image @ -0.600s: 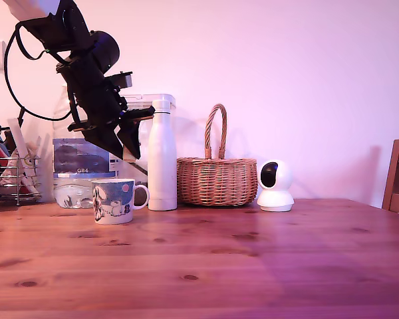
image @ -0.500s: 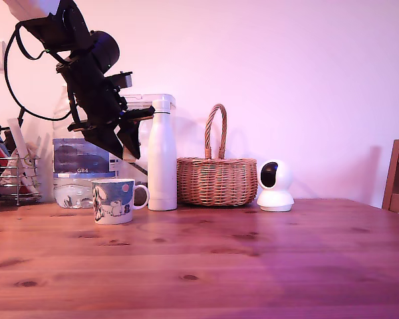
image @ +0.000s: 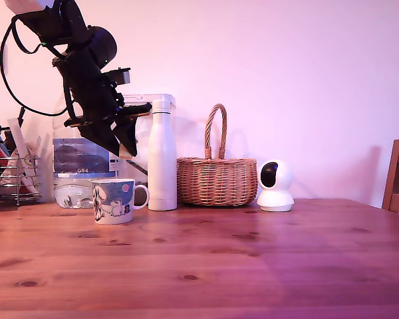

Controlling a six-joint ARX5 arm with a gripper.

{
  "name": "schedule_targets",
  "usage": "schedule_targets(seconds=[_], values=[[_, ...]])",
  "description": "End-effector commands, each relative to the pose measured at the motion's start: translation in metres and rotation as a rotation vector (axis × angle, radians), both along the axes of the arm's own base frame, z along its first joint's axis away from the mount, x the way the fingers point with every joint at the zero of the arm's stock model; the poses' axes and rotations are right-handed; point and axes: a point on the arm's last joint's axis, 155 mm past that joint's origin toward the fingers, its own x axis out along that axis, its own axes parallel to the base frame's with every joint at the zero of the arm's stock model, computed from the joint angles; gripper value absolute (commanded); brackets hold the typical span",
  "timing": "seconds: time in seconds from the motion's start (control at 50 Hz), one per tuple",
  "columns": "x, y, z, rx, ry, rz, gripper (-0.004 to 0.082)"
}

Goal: Pick up the coffee capsules from the table one by one and drop them inside the nearest coffee cup

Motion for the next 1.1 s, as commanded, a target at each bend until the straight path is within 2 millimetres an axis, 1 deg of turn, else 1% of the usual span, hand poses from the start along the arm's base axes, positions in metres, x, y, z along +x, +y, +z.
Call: schedule_targets(seconds=[0.0, 0.1, 0.36, 0.4, 0.46, 0.56, 0.72, 0.94, 1.08], values=[[-0.002, 0.004, 0.006, 0.002, -0.014, 0.003, 0.0213], [-0.003, 0.011, 0.012, 0.007, -0.017, 0.015, 0.0213], [-0.007, 0.044, 0.037, 0.044, -0.041, 0.066, 0.0213], [-0.007, 0.053, 0.04, 0.057, -0.042, 0.085, 0.0213], [-0.008, 0.06, 0.042, 0.061, -0.041, 0.097, 0.0213], [-0.009, 0.065, 0.045, 0.066, -0.044, 0.099, 0.0213], [-0.011, 0.065, 0.043, 0.067, -0.032, 0.097, 0.0213], [-0.011, 0.051, 0.046, 0.066, -0.052, 0.059, 0.0213], [-0.013, 0.045, 0.04, 0.071, -0.038, 0.043, 0.0213]])
